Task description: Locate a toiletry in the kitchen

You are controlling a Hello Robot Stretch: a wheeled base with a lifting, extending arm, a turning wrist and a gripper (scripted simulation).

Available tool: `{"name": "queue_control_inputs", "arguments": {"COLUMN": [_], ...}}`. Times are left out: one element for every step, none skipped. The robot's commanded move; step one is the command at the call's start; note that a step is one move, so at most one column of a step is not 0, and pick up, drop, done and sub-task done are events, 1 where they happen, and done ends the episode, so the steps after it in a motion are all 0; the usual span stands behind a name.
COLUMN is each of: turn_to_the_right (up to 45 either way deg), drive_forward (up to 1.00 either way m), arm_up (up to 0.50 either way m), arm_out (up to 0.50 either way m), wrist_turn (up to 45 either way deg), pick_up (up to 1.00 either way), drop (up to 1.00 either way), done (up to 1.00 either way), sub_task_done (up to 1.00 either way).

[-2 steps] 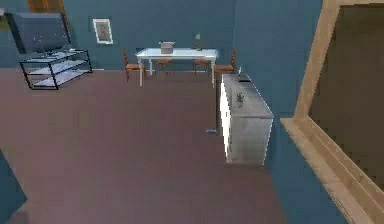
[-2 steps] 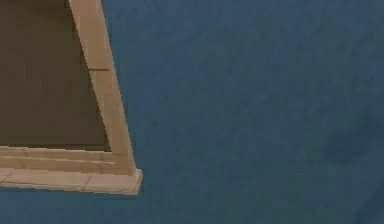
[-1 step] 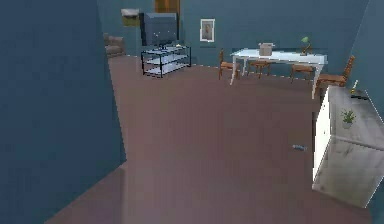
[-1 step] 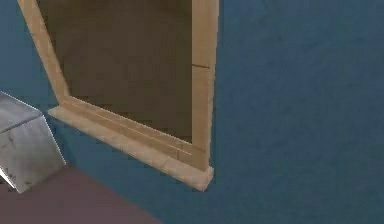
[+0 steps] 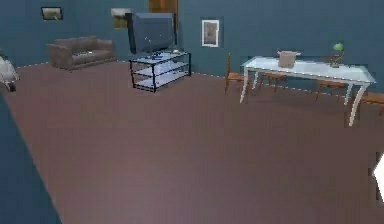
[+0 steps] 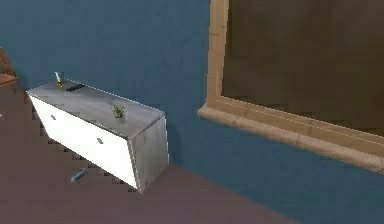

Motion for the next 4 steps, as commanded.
{"name": "queue_control_inputs", "arguments": {"turn_to_the_right": [0.0,-24.0,0.0,3.0], "drive_forward": [0.45,0.00,0.35,0.00], "arm_up": [0.00,0.00,0.00,0.00], "arm_out": [0.00,0.00,0.00,0.00], "wrist_turn": [0.0,0.0,0.0,0.0], "pick_up": [0.00,0.00,0.00,0.00], "drop": [0.00,0.00,0.00,0.00], "done": [0.00,0.00,0.00,0.00], "sub_task_done": [0.00,0.00,0.00,0.00]}}
